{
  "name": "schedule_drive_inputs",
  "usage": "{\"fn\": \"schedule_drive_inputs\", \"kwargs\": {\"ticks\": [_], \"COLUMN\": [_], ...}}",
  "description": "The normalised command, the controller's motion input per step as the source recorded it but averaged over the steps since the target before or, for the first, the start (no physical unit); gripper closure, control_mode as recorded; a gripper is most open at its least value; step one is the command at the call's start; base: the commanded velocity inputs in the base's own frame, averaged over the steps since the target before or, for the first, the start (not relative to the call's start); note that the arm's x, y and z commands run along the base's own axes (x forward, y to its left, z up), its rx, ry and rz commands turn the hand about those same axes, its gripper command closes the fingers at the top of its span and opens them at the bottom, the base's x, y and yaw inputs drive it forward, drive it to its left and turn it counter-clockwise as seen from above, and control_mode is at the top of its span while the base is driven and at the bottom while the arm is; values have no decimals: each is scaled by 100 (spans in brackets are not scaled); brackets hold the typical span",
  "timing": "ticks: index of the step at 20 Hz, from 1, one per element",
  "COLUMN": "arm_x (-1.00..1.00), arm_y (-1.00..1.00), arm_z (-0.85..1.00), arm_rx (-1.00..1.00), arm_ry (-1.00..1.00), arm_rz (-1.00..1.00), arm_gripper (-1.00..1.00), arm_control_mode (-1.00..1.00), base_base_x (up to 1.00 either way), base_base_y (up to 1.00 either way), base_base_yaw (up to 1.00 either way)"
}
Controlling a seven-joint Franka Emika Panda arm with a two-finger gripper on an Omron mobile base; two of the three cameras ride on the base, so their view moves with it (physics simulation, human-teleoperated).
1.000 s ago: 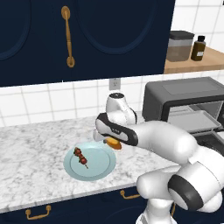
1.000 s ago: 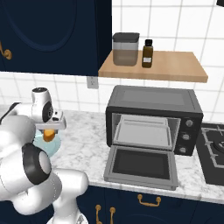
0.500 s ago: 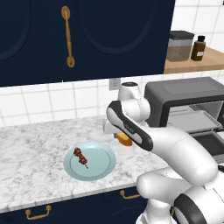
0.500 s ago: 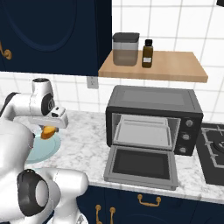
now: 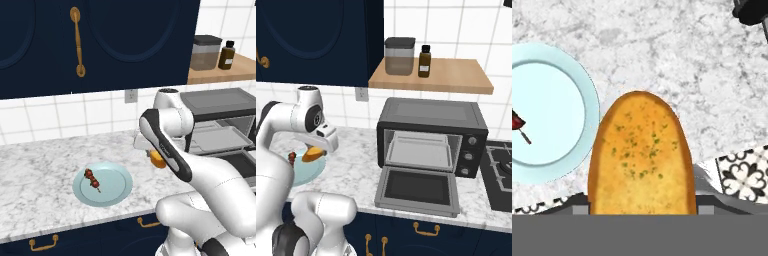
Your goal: Pick up the kebab skewer and baguette bread, and place them inside the toaster oven. Close the toaster oven door and start by setting the timer.
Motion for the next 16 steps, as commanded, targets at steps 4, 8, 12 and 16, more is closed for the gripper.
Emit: {"fn": "schedule_drive_inputs", "kwargs": {"ticks": [4, 8, 12, 16], "arm_x": [-21, -23, -11, -4], "arm_y": [-45, -56, -59, -62], "arm_z": [29, 27, 15, 9], "arm_rx": [0, 0, 0, 0], "arm_ry": [9, 9, 3, 4], "arm_rz": [-27, -25, -26, -27], "arm_gripper": [100, 100, 100, 100], "arm_control_mode": [-100, -100, -100, -100], "base_base_x": [0, 0, 0, 0], "base_base_y": [0, 0, 0, 0], "base_base_yaw": [0, 0, 0, 0]}}
